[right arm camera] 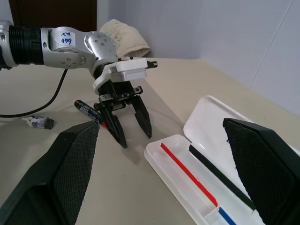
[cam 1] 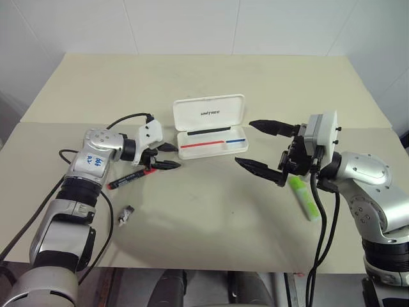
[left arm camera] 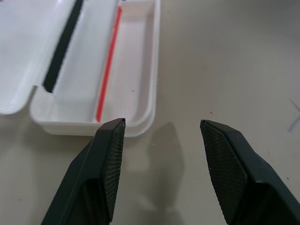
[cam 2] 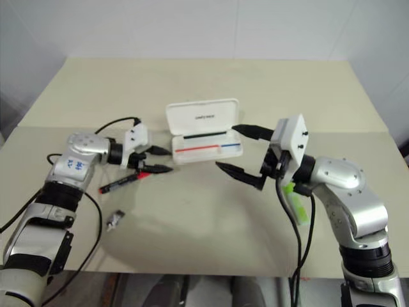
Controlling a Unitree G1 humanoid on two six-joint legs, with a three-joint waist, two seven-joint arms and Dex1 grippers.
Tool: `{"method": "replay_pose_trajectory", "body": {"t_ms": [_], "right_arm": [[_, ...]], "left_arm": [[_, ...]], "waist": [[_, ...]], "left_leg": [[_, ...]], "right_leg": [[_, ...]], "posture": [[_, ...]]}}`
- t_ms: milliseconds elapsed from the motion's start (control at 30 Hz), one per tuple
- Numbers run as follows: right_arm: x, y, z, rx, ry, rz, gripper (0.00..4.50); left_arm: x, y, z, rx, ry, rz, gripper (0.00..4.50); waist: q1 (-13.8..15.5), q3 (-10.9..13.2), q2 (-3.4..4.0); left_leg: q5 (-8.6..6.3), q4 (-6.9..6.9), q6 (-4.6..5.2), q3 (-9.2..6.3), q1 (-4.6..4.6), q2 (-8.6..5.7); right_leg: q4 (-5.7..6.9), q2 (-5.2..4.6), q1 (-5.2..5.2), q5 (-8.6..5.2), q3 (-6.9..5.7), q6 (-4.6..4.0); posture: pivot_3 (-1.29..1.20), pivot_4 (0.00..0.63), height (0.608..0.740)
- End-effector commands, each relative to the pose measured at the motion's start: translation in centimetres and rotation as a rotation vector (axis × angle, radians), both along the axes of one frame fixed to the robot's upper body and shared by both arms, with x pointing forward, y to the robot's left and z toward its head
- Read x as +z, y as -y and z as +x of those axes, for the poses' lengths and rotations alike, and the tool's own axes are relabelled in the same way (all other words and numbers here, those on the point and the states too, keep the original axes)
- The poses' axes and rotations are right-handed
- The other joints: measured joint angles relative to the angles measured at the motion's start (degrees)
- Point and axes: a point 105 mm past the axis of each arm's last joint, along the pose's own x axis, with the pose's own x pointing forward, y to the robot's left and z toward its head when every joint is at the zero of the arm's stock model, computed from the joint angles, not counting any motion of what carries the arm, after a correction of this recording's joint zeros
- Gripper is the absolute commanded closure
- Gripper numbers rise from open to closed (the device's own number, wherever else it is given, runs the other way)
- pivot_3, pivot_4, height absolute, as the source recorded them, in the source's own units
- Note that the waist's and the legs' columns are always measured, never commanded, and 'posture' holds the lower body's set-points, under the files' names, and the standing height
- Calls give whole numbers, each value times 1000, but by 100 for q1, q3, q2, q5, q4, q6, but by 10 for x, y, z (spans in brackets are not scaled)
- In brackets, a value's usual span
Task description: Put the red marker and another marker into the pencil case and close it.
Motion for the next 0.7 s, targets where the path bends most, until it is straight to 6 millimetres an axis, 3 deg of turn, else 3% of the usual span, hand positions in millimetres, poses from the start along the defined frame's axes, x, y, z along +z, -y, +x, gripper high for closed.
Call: {"method": "replay_pose_trajectory", "body": {"t_ms": [33, 700], "right_arm": [[7, -4, -6, 7, 51, 17, 0], [7, -13, -7, -27, 62, 63, 0]], "left_arm": [[9, 6, 5, -23, 40, 27, 1839], [-6, 26, 24, -57, 25, 110, 1839]], "waist": [[3, 1, -1], [-5, 5, -9]], "left_leg": [[0, 7, 0, 0, -3, 0], [0, 44, 16, -4, -8, -6]], "right_leg": [[2, 0, 0, 1, 0, 1], [44, 0, -4, 6, 3, 10]], "posture": [[0, 150, 740], [0, 150, 740]]}}
